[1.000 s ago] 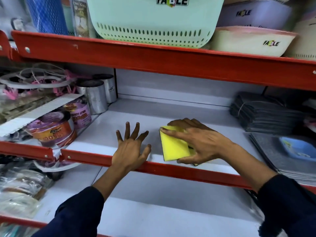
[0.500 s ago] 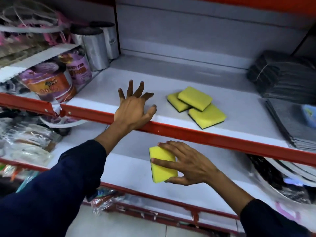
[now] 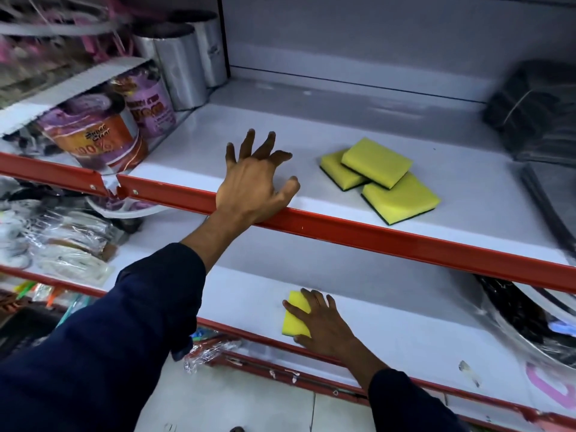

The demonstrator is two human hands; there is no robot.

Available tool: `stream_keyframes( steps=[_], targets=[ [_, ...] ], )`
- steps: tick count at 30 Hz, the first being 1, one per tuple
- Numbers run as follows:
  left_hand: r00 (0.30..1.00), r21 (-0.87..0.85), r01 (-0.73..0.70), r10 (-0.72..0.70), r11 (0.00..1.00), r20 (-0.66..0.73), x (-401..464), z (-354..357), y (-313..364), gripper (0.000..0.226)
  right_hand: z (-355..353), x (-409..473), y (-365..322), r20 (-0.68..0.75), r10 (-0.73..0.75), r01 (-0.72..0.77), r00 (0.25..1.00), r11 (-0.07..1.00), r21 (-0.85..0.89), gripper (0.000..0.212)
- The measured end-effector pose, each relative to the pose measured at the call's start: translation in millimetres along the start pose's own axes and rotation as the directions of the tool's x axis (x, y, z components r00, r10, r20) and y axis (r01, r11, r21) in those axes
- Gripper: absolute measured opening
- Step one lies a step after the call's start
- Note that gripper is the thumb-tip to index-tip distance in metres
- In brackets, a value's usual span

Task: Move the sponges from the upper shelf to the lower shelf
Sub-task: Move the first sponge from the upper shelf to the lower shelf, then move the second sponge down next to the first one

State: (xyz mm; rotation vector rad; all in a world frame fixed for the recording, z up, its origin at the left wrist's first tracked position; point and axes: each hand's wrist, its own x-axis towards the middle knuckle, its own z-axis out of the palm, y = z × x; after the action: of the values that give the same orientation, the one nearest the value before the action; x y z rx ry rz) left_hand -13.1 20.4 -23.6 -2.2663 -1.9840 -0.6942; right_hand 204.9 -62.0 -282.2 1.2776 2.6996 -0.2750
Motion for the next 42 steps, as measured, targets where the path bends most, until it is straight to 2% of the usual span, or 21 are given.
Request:
stream_keyframes(
  steps=[2, 5, 7, 9, 11, 13, 15, 16, 18, 19, 22, 25, 27, 32, 35, 39, 42],
  targets=[
    [1.0, 0.004, 0.004, -0.004, 1.0, 0.003, -0.2, 0.3, -0.7, 0.059, 0.8, -1.4, 1.0, 0.005, 0.015, -0.015, 1.0, 1.0, 0.006, 0.087],
    [1.0, 0.001, 0.013, -0.013, 1.0, 0.005, 0.0, -0.1, -0.7, 0.058, -14.5, -7.8, -0.2, -0.07, -0.036, 0.037, 0.997, 0.999, 0.014, 0.08],
    [1.0, 0.001, 0.011, -0.011, 1.0, 0.008, -0.4, -0.3, -0.4, 0.058, -34.5, -13.3, -5.5, -0.185, -0.076, 0.091, 0.98, 0.993, 0.072, 0.072],
    [1.0, 0.004, 0.012, -0.012, 1.0, 0.013, -1.2, 0.0, -0.9, 0.058, -59.9, -19.3, -12.8, -0.366, -0.09, 0.138, 0.926, 0.985, 0.107, 0.064],
    [1.0, 0.012, 0.013, -0.013, 1.0, 0.019, -2.3, -0.3, -1.8, 0.059, -88.5, -26.1, -19.4, -0.592, -0.095, 0.183, 0.801, 0.979, 0.091, 0.056],
    [1.0, 0.013, 0.013, -0.014, 1.0, 0.023, -2.9, -1.0, -1.4, 0.061, -118.4, -33.0, -22.7, -0.793, -0.12, 0.208, 0.597, 0.978, 0.009, 0.05],
    [1.0, 0.007, 0.01, -0.01, 1.0, 0.023, -3.7, -1.8, -0.1, 0.063, -153.6, -40.4, -25.7, -0.898, -0.144, 0.156, 0.417, 0.984, -0.085, 0.048],
    [1.0, 0.005, 0.006, -0.006, 1.0, 0.022, -3.5, -2.2, 0.7, 0.064, -171.0, -42.5, -26.9, -0.925, -0.134, 0.116, 0.355, 0.988, -0.098, 0.047],
    [1.0, 0.009, 0.004, -0.004, 1.0, 0.027, -4.5, -1.7, 0.3, 0.068, -202.4, -42.7, -29.6, -0.948, -0.042, 0.031, 0.316, 0.999, -0.033, 0.049],
    [1.0, 0.011, 0.001, -0.001, 1.0, 0.026, -3.1, -2.4, 1.0, 0.069, -219.5, -41.5, -29.4, -0.947, 0.024, -0.021, 0.32, 1.0, 0.018, 0.052],
    [1.0, 0.012, 0.001, -0.001, 1.0, 0.024, -3.4, -2.9, 0.8, 0.072, -258.4, -29.8, -22.6, -0.887, 0.222, -0.188, 0.405, 0.969, 0.157, 0.066],
    [1.0, 0.008, 0.005, -0.005, 1.0, 0.023, -4.9, -2.5, 1.7, 0.073, -280.1, -8.5, -4.4, -0.784, 0.356, -0.34, 0.509, 0.92, 0.197, 0.074],
    [1.0, 0.006, 0.009, -0.009, 1.0, 0.025, -4.6, -2.7, 2.0, 0.073, -286.8, 7.7, 11.1, -0.724, 0.401, -0.387, 0.562, 0.901, 0.198, 0.078],
    [0.999, -0.008, 0.019, -0.018, 1.0, 0.034, -2.8, -2.7, -0.7, 0.072, -306.8, 24.1, 56.5, -0.516, 0.432, -0.436, 0.74, 0.892, 0.121, 0.076],
    [1.0, -0.021, 0.017, -0.016, 1.0, 0.024, -1.9, -2.2, -1.3, 0.073, -313.8, 21.8, 73.5, -0.408, 0.397, -0.405, 0.822, 0.911, 0.069, 0.071],
    [1.0, -0.022, 0.022, -0.021, 1.0, 0.018, -1.8, -2.2, -1.7, 0.073, -315.1, 18.7, 76.7, -0.37, 0.338, -0.345, 0.865, 0.937, 0.049, 0.061],
    [1.0, -0.027, 0.025, -0.024, 0.999, 0.012, -1.9, -2.5, -1.4, 0.073, -316.7, 12.7, 71.7, -0.462, 0.317, -0.346, 0.829, 0.938, 0.022, 0.064]
  ],
)
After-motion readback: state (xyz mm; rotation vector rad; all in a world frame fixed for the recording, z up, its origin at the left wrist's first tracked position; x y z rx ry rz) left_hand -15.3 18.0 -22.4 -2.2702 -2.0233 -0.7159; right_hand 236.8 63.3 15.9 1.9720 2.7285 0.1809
